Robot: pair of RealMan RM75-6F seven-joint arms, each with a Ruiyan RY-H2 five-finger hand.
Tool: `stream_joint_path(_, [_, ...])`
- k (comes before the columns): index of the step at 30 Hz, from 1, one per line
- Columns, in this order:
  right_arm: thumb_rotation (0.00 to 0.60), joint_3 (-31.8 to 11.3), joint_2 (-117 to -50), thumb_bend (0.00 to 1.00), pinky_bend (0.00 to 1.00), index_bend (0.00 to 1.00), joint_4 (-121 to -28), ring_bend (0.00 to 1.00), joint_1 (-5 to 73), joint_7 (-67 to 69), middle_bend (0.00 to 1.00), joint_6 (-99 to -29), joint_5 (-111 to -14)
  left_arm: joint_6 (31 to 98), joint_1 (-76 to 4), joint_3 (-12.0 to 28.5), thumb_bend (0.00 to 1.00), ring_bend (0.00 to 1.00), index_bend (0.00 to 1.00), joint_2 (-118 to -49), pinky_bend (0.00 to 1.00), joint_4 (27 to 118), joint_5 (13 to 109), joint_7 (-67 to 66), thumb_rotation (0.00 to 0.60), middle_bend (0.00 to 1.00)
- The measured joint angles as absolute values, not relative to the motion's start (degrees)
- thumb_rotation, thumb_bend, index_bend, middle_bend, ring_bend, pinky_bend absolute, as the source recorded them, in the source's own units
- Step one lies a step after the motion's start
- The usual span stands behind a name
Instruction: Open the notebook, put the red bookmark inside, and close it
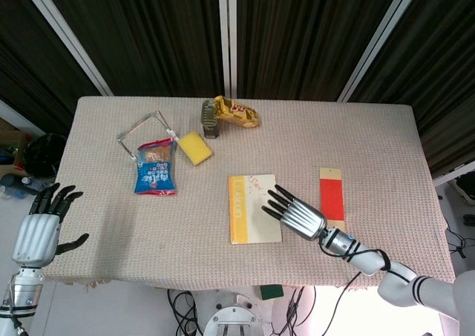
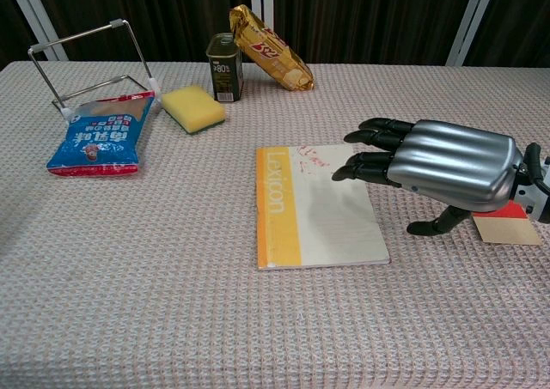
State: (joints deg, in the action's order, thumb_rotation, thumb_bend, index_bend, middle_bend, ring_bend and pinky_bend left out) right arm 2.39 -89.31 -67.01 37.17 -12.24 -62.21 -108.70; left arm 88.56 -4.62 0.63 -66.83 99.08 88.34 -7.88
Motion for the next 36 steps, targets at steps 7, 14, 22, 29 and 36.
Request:
stream_joint_path(7, [0.600, 2.29, -91.97, 0.17, 0.02, 0.15, -64.89, 0.00, 38.72, -10.88, 0.17, -62.87, -108.01, 88.21, -4.54, 0.86, 0.00, 0.06, 0.22, -66.71, 0.11, 98.72, 88.04, -7.54, 0.600, 0.15])
stream_joint_path(14, [0.600, 2.54, -93.39, 0.17, 0.02, 0.15, -64.20, 0.00, 39.91, -11.64, 0.17, -62.20, -107.31, 88.03, -4.28, 0.97, 0.00, 0.07, 0.22, -66.83, 0.11, 98.24, 87.58, -6.76, 0.600, 0.15])
stream_joint_path(22, [0.600, 2.85, -94.53, 0.17, 0.02, 0.15, -63.79, 0.00, 40.67, -12.00, 0.17, -61.80, -106.47, 87.71, -4.28, 1.15, 0.00, 0.06, 0.22, -67.10, 0.11, 97.48, 87.53, -6.17, 0.600, 0.15])
stream_joint_path(29, [0.600, 2.73, -96.55, 0.26, 0.02, 0.19, -62.72, 0.00, 41.62, -11.28, 0.19, -62.20, -106.15, 87.85, -4.06, 1.21, 0.00, 0.06, 0.22, -66.97, 0.11, 97.18, 87.54, -5.80, 0.600, 0.15])
stream_joint_path(36, [0.600, 2.57, -99.46, 0.38, 0.04, 0.28, -59.69, 0.02, 43.00, -8.34, 0.24, -64.47, -106.94, 87.76, -3.94, 1.20, 0.00, 0.06, 0.22, -66.99, 0.11, 96.92, 87.57, -5.44, 0.600, 0.15])
